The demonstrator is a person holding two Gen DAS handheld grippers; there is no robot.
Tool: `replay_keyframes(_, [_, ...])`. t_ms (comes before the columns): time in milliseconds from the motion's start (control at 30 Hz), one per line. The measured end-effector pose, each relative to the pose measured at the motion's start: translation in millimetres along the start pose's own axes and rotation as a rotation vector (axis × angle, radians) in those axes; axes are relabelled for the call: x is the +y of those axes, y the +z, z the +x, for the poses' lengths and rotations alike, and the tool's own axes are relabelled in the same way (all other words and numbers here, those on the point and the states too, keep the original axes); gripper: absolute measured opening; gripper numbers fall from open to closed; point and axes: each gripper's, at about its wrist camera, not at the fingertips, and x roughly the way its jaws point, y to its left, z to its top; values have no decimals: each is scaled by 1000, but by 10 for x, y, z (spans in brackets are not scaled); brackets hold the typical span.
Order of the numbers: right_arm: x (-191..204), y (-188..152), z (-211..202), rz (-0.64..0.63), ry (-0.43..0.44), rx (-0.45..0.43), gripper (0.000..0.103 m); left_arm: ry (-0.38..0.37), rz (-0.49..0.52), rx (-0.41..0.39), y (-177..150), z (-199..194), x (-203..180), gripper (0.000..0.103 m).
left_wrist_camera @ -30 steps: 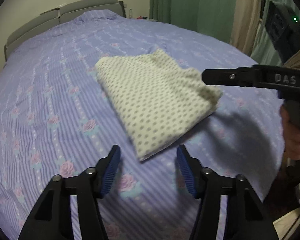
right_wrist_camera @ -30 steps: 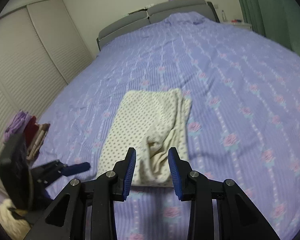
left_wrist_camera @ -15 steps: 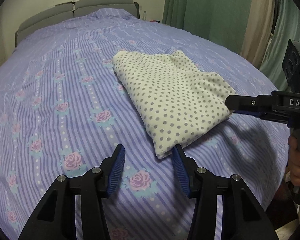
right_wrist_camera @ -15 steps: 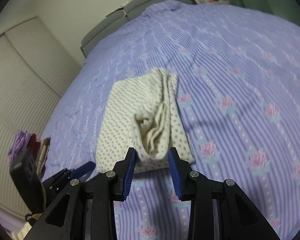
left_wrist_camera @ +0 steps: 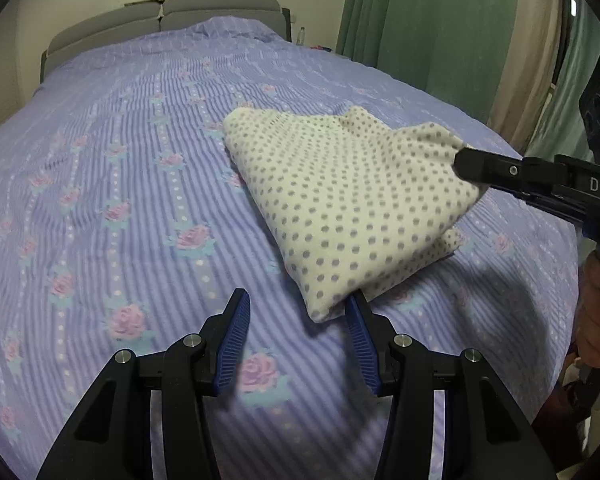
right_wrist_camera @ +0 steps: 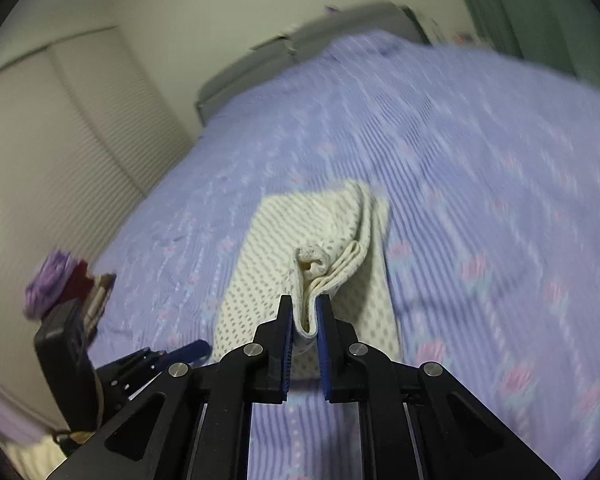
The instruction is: Fold small clothes
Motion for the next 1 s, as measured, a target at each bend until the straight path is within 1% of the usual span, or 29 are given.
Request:
replay_keyframes(67, [-38,28,13,-20,-20,5,12,16,-14,8,-5,40,-15,49])
replay_keyframes(200, [-259,-77,120,11,-32,52,12,4,-47,12,-20,48,20,49])
replay_keyframes(333, [-375,-221,242,27,-66,102,12,8,-40,25,-27,38,58,49])
replay_keyframes(433, [-389,-256,287,34,-93,111,12,-2,-23,43,-37,-9,41,49])
replay_keyframes(500, [-377,-251,274,33,-94,112,17,-37,-12,42,-41,-78,29,49])
replay_keyframes(533, [-364,-244,259,29,-101,116,27,-43,-3,30,-37,-135,6,49])
replay_keyframes(567, [-346,-234,212,27,-115,119,39,-49,6,17,-25,-179,-8,49])
replay_keyframes(600, [-353,-234,170,29,-118,113,43,-58,19,1,-8,-224,-25,49])
replay_keyframes(633, [-335,-209,66,30,-115,79,47,-66,30,-15,20,-259,-40,49])
replay_keyframes(700, [-308,-139,-59,19,-113,27,47,-78,48,-36,76,-282,-67,49])
replay_keyframes(733, [-283,-41,-104,5,-114,4,47,-78,53,-42,105,-274,-76,49])
replay_keyframes(800, [-261,126,-89,-14,-109,-12,47,-85,63,-44,164,-217,-93,49])
replay_keyframes(900, [-218,451,129,-65,-94,2,46,-99,57,-29,221,-80,-99,49])
replay_keyframes(1000, [-261,701,491,-73,-81,59,45,-96,48,-19,218,18,-114,49])
